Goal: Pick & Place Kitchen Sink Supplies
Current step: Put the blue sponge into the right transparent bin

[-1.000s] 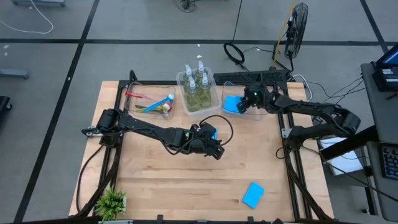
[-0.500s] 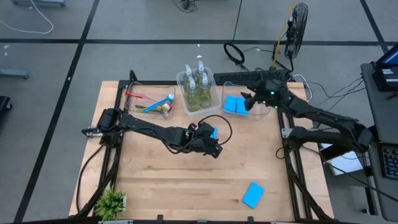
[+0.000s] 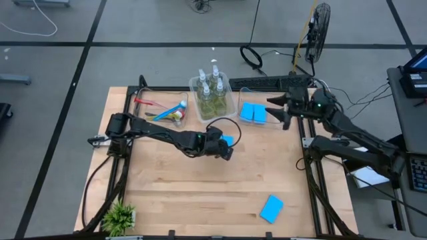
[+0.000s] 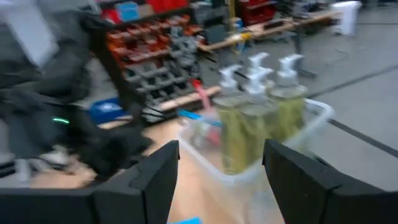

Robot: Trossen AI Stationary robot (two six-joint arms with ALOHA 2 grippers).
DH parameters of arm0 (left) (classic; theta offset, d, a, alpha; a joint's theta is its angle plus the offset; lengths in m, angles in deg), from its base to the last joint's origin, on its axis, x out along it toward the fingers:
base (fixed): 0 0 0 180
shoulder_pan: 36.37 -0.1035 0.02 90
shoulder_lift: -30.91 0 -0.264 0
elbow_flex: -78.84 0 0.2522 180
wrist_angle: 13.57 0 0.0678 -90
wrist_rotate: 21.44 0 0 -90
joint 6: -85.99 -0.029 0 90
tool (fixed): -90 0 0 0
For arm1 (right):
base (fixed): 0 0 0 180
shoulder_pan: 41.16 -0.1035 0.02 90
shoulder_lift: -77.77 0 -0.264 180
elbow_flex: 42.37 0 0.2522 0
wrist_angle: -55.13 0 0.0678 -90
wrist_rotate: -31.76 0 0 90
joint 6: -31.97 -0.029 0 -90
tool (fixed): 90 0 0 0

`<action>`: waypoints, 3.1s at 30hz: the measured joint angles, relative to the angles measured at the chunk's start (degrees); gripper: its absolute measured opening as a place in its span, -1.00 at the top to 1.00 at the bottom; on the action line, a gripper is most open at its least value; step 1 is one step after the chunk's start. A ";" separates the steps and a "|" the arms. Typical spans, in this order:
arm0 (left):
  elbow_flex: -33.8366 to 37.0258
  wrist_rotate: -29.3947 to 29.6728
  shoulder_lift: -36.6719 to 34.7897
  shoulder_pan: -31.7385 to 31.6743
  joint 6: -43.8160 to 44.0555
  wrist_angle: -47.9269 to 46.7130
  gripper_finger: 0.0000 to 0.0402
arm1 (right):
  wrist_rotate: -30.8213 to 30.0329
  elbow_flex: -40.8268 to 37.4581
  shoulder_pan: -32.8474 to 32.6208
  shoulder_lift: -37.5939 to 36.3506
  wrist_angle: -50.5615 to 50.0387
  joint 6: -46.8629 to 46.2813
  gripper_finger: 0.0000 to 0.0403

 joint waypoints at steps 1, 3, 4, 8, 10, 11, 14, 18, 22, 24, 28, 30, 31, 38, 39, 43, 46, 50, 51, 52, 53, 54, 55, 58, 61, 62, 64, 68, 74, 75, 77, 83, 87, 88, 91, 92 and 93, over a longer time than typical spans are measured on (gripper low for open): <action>0.66 -0.21 0.00 -0.30 1.00 -0.18 -0.12 | 1.22 0.00 0.00 -0.60 0.04 -0.49 -0.09; 1.78 -0.36 0.00 -0.72 2.53 -0.41 -0.12 | 4.17 0.00 0.00 -1.55 0.02 -1.74 -0.09; 2.17 -0.47 -0.01 -0.90 2.87 -0.36 -0.12 | 5.83 0.00 0.00 -1.92 0.04 -2.33 -0.09; 3.39 -2.24 0.00 -1.75 4.35 -0.23 -0.12 | 13.42 0.00 0.00 -2.96 0.47 -5.12 -0.10; 3.67 -2.83 0.00 -2.17 5.01 -0.23 -0.12 | 16.90 0.00 0.00 -3.58 0.40 -6.34 -0.10; 3.75 -2.87 -0.02 -2.32 5.40 -0.17 -0.12 | 18.46 0.00 0.00 -3.93 0.45 -7.02 -0.10; 3.77 -2.93 0.00 -2.67 5.71 -0.17 -0.12 | 22.32 0.00 0.00 -4.92 0.47 -9.47 -0.09; 3.77 -2.95 -0.02 -3.10 5.63 -0.13 -0.12 | 25.46 0.00 0.00 -6.30 0.44 -11.94 -0.08; 3.77 -3.70 0.59 -3.53 5.50 1.48 -0.12 | 27.12 0.00 0.00 -7.42 0.47 -13.09 -0.08; 3.82 -5.21 1.33 -3.64 5.39 2.71 -0.12 | 27.12 0.02 0.00 -7.88 0.44 -13.41 -0.07; 3.82 -6.94 3.08 -3.64 4.92 5.28 -0.12 | 27.13 0.01 0.00 -8.28 0.39 -13.41 -0.07; 3.76 -6.98 3.93 -3.69 5.33 6.28 -0.12 | 27.14 0.02 0.00 -8.42 0.32 -13.43 -0.08; 3.76 -7.21 4.18 -3.72 5.36 5.94 -0.12 | 27.14 0.02 0.00 -8.44 0.18 -13.42 -0.09; 3.80 -9.14 7.06 -3.86 6.18 8.47 -0.12 | 27.18 0.02 0.02 -8.47 -0.13 -13.43 -0.07; 3.80 -9.31 7.38 -3.89 6.38 8.38 -0.12 | 27.20 0.02 0.02 -8.45 -0.16 -13.43 -0.07; 3.69 -9.90 8.57 -3.98 6.76 9.44 -0.12 | 27.24 0.02 0.03 -8.46 -0.52 -13.42 -0.09; 3.55 -11.07 9.70 -4.10 7.85 10.29 -0.12 | 27.25 0.02 0.02 -8.47 -0.94 -13.41 -0.09; 3.55 -12.06 9.86 -4.02 8.78 10.58 -0.04 | 27.25 0.02 0.00 -8.45 -1.30 -13.41 -0.07; 3.58 -12.10 9.88 -4.02 8.84 10.56 0.02 | 27.25 0.02 0.00 -8.45 -1.31 -13.41 -0.06; 3.60 -11.84 9.90 -4.02 8.82 10.65 0.10 | 27.22 0.02 0.00 -8.45 -1.29 -13.41 -0.06; 3.62 -11.76 9.94 -4.02 8.84 10.73 0.19 | 27.22 0.02 0.00 -8.45 -1.31 -13.41 -0.06; 3.62 -11.76 9.98 -4.02 8.92 10.76 0.28 | 27.20 0.02 0.01 -8.45 -1.31 -13.41 -0.06; 3.64 -11.80 10.01 -4.02 8.99 10.76 0.39 | 27.21 0.02 0.00 -8.45 -1.31 -13.41 -0.06; 3.69 -12.82 10.08 -4.06 9.12 10.82 0.71 | 27.20 0.02 0.00 -8.45 -1.38 -13.41 -0.06; 3.71 -14.14 10.29 -3.78 8.29 12.85 0.94 | 27.18 0.02 0.00 -8.45 -2.05 -13.40 -0.05; 3.72 -14.64 10.35 -3.69 8.26 13.79 0.94 | 27.16 0.02 0.00 -8.45 -2.46 -13.39 -0.05; 3.79 -15.70 10.38 -3.58 8.31 15.86 0.93 | 27.16 0.02 0.00 -8.43 -2.94 -13.41 -0.05; 3.86 -16.35 10.38 -3.01 8.16 18.53 0.97 | 27.16 0.02 0.00 -8.45 -2.91 -13.41 -0.05; 3.99 -17.63 6.91 -1.35 3.32 23.28 0.98 | 27.20 0.02 0.00 -8.43 -3.13 -13.41 -0.05; 3.97 -17.40 6.34 -1.11 1.69 25.97 0.98 | 27.36 0.02 0.02 -8.45 -3.30 -13.47 -0.05; 3.75 -17.29 4.66 -0.63 -1.52 29.21 0.98 | 28.53 0.03 0.04 -8.42 -3.72 -14.96 -0.05; 3.80 -19.12 1.33 0.16 -15.57 42.13 0.99 | 35.84 0.04 0.00 -8.31 -3.81 -18.45 -0.05; 3.74 -21.60 0.09 0.20 -23.19 49.29 0.99 | 38.07 0.04 0.00 -8.34 -3.83 -19.41 -0.05; 3.74 -22.41 0.09 0.18 -24.75 50.44 0.99 | 38.68 0.04 0.00 -8.32 -3.87 -19.40 -0.05; 3.75 -23.23 0.15 0.18 -26.28 53.88 0.99 | 39.11 0.04 0.00 -8.32 -3.84 -19.40 -0.05; 3.75 -23.02 0.09 0.18 -25.92 53.81 0.99 | 39.14 0.04 0.00 -8.32 -3.89 -19.40 -0.05; 3.75 -22.23 0.04 0.18 -25.57 53.33 0.99 | 39.11 0.04 0.00 -8.32 -3.86 -19.40 -0.05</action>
